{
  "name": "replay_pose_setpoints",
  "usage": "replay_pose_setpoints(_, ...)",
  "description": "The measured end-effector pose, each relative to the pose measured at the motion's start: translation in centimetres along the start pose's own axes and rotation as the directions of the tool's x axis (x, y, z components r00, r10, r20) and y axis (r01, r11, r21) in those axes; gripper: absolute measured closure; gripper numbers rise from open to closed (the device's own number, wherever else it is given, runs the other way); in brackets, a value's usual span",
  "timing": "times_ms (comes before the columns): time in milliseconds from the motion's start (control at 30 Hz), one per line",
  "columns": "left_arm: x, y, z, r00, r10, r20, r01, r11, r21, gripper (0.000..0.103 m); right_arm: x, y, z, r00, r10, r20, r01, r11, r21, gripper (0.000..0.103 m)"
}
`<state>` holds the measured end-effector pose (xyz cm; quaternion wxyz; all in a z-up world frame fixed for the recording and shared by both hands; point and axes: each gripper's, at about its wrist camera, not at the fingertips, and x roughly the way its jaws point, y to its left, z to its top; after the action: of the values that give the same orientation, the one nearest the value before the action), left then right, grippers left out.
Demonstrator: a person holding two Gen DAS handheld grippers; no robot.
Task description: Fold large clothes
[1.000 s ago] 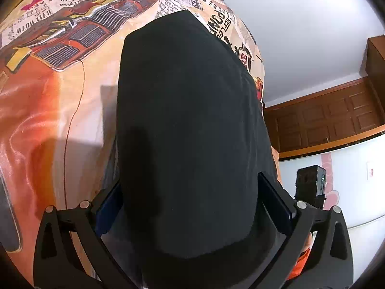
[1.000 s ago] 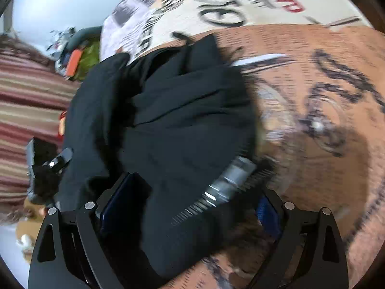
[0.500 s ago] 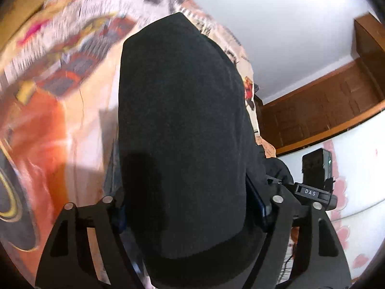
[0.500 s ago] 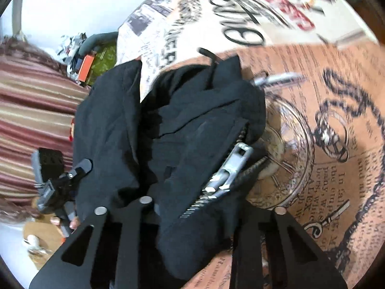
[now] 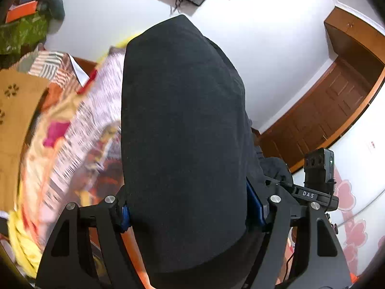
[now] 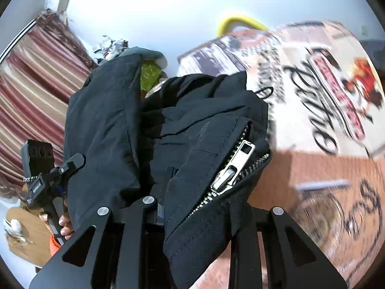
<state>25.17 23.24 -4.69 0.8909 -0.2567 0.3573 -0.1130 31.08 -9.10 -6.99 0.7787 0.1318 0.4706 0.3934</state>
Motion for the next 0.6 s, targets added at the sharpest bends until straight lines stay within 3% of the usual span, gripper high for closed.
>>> replay_pose_setpoints(200, 0.7, 4.3, 3.4, 1.000, 0.020, 0.017, -0.020, 0.999, -0.025, 0.030, 4.9, 1.0, 2.6, 1.000, -0.003, -0.011, 0.003, 1.000, -0.012, 0.081)
replay_pose_setpoints(367, 3.7, 9.7, 5.1, 0.999, 0.041, 0.012, -0.041, 0.998, -0.053, 0.030, 10.6, 0.0, 3.4, 0.998, -0.011, -0.056, 0.012, 1.000, 0.026, 0.081)
replay_pose_setpoints(467, 7.0, 14.2, 4.8, 0.998, 0.056, -0.027, -0.060, 0.987, -0.148, 0.030, 14.6, -1.4, 3.5, 0.993, -0.031, -0.112, 0.038, 0.997, 0.064, 0.081)
replay_pose_setpoints(600, 12.7, 21.3, 2.1, 0.985, 0.072, -0.154, -0.119, 0.940, -0.321, 0.030, 20.6, -4.5, 1.5, 0.971, -0.095, -0.220, 0.122, 0.986, 0.111, 0.081)
